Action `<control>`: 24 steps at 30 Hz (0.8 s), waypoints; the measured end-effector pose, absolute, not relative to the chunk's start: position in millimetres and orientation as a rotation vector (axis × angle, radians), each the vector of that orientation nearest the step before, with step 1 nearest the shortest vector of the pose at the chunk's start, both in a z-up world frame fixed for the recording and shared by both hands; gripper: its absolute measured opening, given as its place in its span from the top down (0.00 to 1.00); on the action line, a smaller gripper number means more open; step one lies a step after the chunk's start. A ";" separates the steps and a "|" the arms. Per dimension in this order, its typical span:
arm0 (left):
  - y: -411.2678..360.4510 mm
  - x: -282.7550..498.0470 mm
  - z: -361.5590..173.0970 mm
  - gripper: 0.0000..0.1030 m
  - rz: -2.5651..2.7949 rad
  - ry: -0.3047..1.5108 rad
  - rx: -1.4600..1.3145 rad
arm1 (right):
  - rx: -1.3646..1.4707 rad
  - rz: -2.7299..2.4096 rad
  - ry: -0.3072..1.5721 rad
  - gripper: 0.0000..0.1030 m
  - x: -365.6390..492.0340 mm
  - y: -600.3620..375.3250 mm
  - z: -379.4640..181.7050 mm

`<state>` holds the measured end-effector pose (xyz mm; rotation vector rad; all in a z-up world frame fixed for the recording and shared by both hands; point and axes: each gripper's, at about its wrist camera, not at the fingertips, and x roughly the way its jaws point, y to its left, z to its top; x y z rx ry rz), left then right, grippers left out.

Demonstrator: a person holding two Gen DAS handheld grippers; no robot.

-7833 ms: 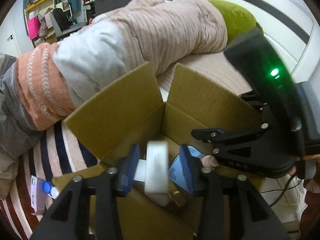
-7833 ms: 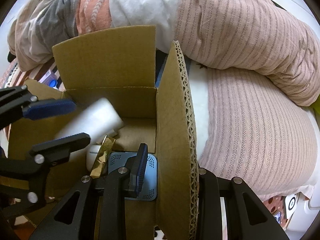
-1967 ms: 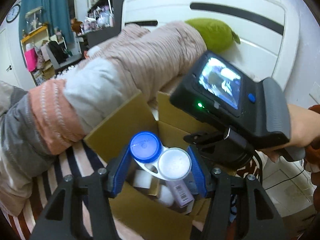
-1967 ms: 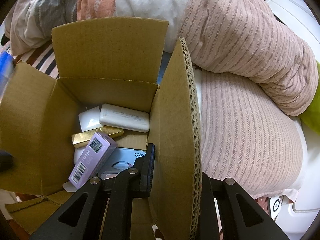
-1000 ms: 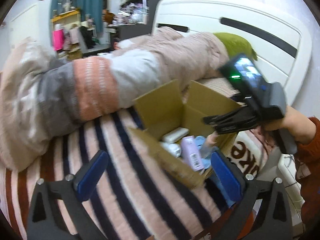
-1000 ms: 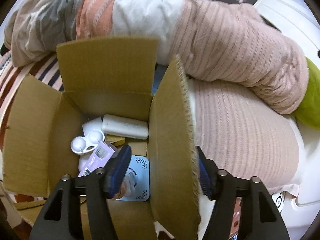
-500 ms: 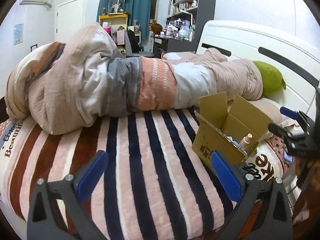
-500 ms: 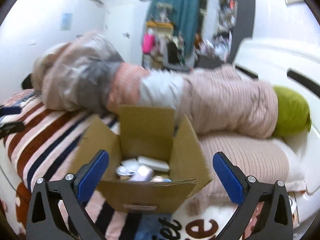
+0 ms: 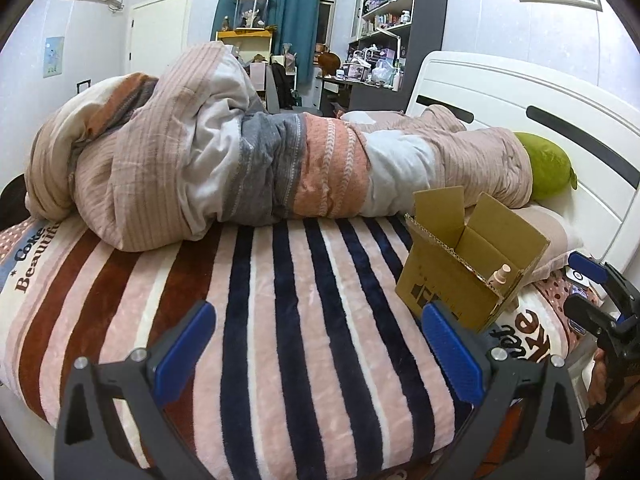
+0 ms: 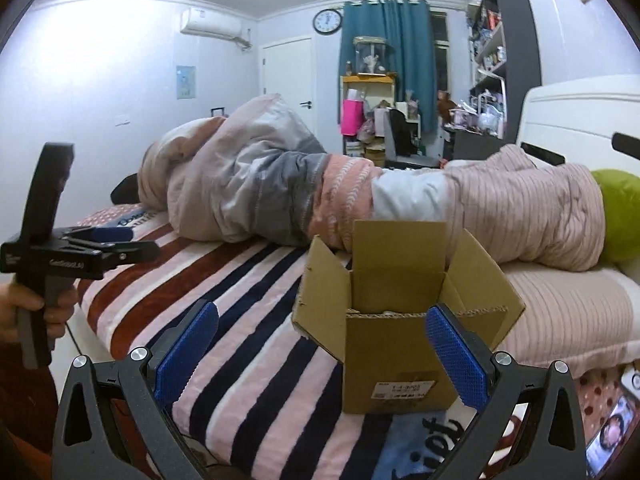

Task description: Organize rigid objects

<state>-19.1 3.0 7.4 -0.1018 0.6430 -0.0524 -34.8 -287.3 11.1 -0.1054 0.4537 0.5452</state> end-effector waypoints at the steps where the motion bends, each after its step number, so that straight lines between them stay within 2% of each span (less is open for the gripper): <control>1: 3.3 -19.3 7.1 0.01 -0.051 0.644 -0.100 | -0.098 0.548 0.458 0.00 -35.4 -288.4 10.8; 24: -1.9 -24.3 0.5 0.01 -0.050 0.662 -0.091 | -0.090 0.532 0.468 0.00 -55.2 -289.7 12.5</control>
